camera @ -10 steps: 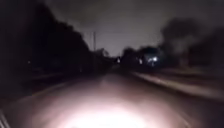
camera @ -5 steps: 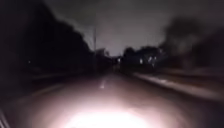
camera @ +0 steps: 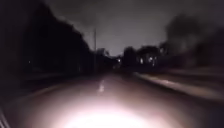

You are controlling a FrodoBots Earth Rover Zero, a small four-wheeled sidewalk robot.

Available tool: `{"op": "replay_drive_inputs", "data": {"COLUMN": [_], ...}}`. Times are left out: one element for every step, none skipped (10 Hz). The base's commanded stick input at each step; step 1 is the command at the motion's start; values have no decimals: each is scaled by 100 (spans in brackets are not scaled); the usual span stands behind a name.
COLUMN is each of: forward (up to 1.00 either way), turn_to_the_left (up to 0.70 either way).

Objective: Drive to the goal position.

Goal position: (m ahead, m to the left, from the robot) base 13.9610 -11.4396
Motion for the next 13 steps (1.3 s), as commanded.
{"op": "replay_drive_inputs", "data": {"forward": [70,70,70,70,70,70,70,70,70,70,70,70,70], "turn_to_the_left": [0,0,0,0,0,0,0,0,0,0,0,0,0]}}
